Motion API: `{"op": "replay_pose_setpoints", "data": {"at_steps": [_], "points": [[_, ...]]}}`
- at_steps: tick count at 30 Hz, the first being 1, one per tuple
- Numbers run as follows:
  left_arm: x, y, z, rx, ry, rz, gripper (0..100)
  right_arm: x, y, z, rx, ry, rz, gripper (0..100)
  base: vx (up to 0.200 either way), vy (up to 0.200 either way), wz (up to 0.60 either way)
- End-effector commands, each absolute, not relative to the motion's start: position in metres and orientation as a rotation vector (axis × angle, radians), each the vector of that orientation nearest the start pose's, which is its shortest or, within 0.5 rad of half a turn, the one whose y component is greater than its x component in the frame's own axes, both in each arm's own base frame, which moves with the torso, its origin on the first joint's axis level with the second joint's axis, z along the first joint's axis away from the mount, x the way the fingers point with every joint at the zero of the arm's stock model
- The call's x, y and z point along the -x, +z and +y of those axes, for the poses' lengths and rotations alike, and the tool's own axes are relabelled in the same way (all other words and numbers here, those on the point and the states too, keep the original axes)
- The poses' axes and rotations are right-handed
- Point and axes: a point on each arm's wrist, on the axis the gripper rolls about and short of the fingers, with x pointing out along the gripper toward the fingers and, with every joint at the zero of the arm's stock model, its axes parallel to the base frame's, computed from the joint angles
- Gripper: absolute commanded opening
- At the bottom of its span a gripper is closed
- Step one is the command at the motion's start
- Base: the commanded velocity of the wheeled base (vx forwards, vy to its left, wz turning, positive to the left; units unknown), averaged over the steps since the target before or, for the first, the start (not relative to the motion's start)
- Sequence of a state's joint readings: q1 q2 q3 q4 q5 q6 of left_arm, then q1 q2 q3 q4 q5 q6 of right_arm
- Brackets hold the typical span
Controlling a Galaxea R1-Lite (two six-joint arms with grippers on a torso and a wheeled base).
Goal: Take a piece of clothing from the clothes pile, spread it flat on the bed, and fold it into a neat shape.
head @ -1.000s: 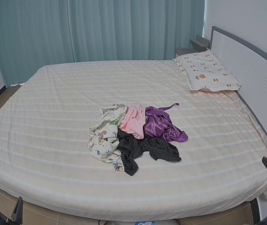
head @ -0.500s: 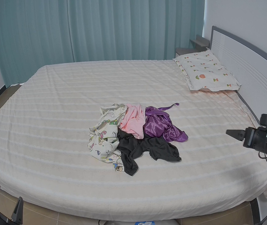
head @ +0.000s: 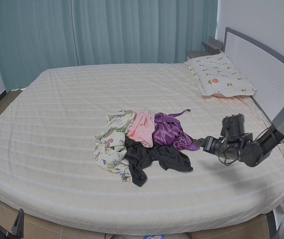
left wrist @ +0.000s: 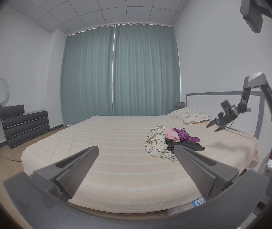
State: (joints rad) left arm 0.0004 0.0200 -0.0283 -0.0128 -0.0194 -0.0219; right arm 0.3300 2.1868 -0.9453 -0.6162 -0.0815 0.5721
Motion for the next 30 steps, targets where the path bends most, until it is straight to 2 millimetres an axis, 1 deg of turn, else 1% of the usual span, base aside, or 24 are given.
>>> {"op": "replay_pose_setpoints", "data": {"at_steps": [1, 2, 3, 4, 5, 6, 8, 13, 21, 22, 26, 30], "points": [[0.027, 0.169, 0.000, 0.194, -0.024, -0.149, 100, -0.394, -0.037, 0.162, -0.413, 0.041, 0.730, 100, 0.000, 0.000, 0.00], [0.024, 0.170, 0.000, 0.192, -0.022, -0.131, 100, -0.395, -0.040, 0.163, -0.410, 0.043, 0.733, 100, 0.000, 0.000, 0.00], [0.010, 0.172, 0.000, 0.187, -0.016, -0.059, 100, -0.396, -0.049, 0.168, -0.406, 0.048, 0.740, 100, 0.000, 0.000, 0.00], [0.010, 0.172, 0.000, 0.187, -0.016, -0.059, 100, -0.396, -0.049, 0.168, -0.406, 0.048, 0.740, 100, 0.000, 0.000, 0.00], [-0.002, 0.172, 0.000, 0.189, -0.011, 0.001, 100, -0.398, -0.051, 0.170, -0.410, 0.053, 0.739, 100, 0.000, 0.000, 0.00], [-0.009, 0.173, 0.000, 0.190, -0.012, 0.024, 100, -0.399, -0.051, 0.172, -0.410, 0.056, 0.735, 100, 0.000, 0.000, 0.00], [-0.016, 0.176, 0.000, 0.190, -0.016, 0.028, 100, -0.400, -0.052, 0.174, -0.404, 0.060, 0.735, 100, 0.000, 0.000, 0.00], [-0.032, 0.181, -0.001, 0.189, -0.025, 0.044, 100, -0.407, -0.055, 0.175, -0.396, 0.064, 0.734, 100, 0.000, 0.000, 0.00], [-0.037, 0.179, -0.001, 0.194, -0.036, 0.076, 100, -0.409, -0.060, 0.177, -0.396, 0.083, 0.742, 100, 0.000, 0.000, 0.00], [-0.039, 0.180, -0.002, 0.190, -0.066, 0.090, 100, -0.410, -0.061, 0.180, -0.379, 0.099, 0.758, 0, 0.000, 0.000, 0.00], [-0.046, 0.179, -0.003, 0.189, -0.075, 0.117, 100, -0.411, -0.063, 0.182, -0.375, 0.102, 0.766, 0, 0.000, 0.000, 0.00], [-0.057, 0.182, -0.004, 0.189, -0.090, 0.124, 100, -0.411, -0.056, 0.178, -0.407, 0.086, 0.751, 0, 0.000, 0.000, 0.00]]}}
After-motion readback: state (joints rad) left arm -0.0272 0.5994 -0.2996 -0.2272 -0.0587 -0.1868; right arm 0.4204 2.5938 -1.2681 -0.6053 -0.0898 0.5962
